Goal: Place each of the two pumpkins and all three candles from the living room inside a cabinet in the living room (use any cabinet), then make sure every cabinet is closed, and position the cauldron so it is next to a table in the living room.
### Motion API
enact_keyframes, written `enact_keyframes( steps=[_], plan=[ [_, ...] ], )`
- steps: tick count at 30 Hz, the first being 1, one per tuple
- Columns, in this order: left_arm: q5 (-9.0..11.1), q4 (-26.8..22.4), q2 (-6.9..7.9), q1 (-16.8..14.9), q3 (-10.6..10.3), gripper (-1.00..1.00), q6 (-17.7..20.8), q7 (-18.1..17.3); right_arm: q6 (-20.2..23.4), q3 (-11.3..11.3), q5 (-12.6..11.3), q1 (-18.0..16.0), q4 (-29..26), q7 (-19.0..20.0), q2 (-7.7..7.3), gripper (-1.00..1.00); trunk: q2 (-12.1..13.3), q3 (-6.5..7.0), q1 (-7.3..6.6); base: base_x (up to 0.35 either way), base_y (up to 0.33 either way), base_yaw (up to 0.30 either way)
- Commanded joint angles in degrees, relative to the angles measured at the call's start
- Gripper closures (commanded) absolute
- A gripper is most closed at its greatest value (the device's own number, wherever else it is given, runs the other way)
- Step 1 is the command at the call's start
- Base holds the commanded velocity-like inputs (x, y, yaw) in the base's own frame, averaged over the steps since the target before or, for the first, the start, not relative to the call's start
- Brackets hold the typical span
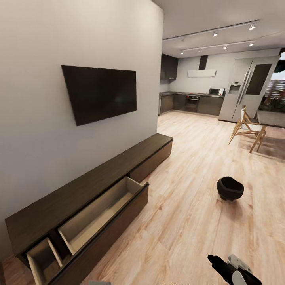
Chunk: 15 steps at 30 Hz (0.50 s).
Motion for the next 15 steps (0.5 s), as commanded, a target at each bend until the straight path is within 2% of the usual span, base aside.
enact_keyframes(
  steps=[1,15],
  plan=[
    [0.5,-0.1,0.03,0.0,0.0,-1.00,0.3,0.0,0.2,0.0,-0.6,0.0,-0.1,-0.4,0.00,-1.00,0.0,-0.05,0.00,-0.003,0.000,-0.276],
    [0.5,-0.1,0.03,0.0,0.0,-1.00,0.3,0.0,0.2,0.0,-0.6,0.0,-0.1,-0.5,-0.05,-1.00,0.0,-0.05,0.00,0.000,0.000,-0.276]
  ],
)
